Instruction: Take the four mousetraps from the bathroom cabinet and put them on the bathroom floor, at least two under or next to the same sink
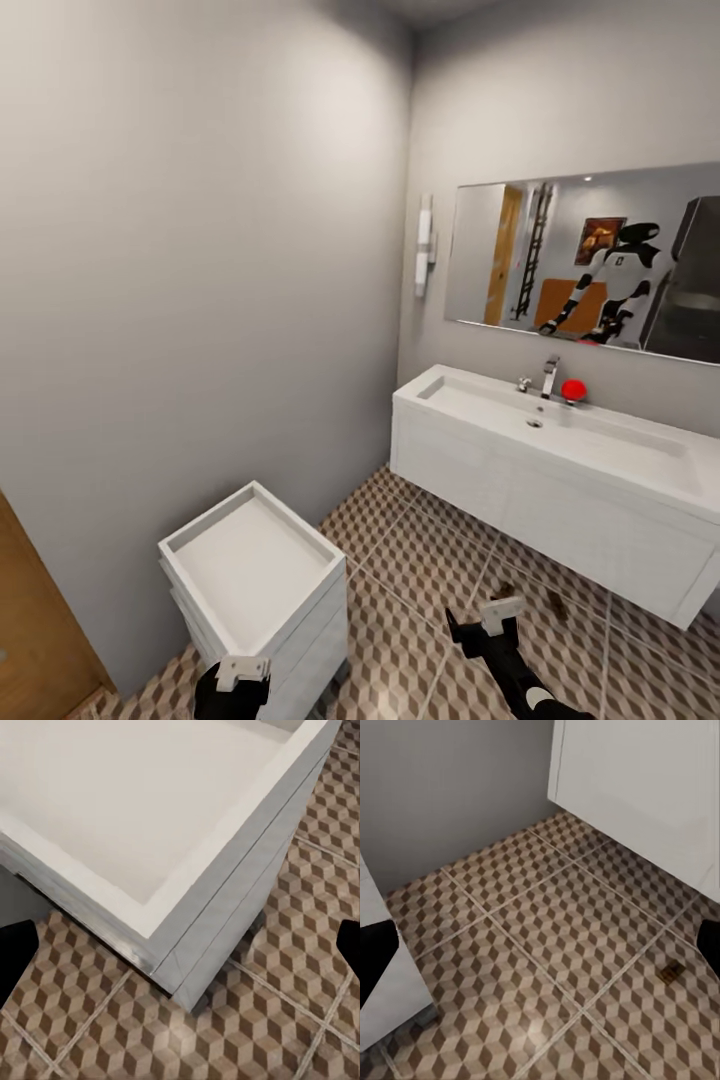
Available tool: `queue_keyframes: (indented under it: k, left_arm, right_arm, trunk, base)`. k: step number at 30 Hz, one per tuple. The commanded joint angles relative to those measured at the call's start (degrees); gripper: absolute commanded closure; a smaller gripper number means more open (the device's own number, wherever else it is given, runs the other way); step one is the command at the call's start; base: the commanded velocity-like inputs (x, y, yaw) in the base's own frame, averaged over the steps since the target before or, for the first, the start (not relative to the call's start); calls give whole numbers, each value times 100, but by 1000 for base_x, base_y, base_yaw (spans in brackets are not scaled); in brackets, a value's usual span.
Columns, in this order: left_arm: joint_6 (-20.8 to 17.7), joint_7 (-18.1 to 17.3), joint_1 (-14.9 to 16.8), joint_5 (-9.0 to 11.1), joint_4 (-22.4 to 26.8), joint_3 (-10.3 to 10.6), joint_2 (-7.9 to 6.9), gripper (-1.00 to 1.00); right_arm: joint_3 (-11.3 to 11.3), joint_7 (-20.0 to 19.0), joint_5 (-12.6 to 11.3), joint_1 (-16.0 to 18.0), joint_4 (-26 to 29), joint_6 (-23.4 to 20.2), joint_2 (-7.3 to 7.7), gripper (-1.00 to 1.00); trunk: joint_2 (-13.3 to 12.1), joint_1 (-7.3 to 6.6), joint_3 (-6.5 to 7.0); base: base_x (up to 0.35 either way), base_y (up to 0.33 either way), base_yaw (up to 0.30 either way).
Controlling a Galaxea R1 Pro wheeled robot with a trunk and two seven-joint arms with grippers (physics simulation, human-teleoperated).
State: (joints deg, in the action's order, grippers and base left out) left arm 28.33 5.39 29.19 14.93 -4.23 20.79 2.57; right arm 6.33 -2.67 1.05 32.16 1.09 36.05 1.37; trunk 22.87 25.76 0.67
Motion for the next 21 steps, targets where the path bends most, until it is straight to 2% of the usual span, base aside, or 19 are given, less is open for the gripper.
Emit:
queue_keyframes:
  k: [1, 21]
  left_arm:
    - [32, 18, 8, 27, -25, 49, 6, -100]
    - [32, 15, 8, 27, -25, 49, 7, -100]
  right_arm:
    - [17, -1, 9, 1, -3, 16, 3, -100]
    - [17, 2, 9, 1, -6, 16, -5, -100]
  trunk:
    - [5, 2, -6]
    - [5, 2, -81]
  base:
    - [0, 0, 243]
    - [0, 0, 243]
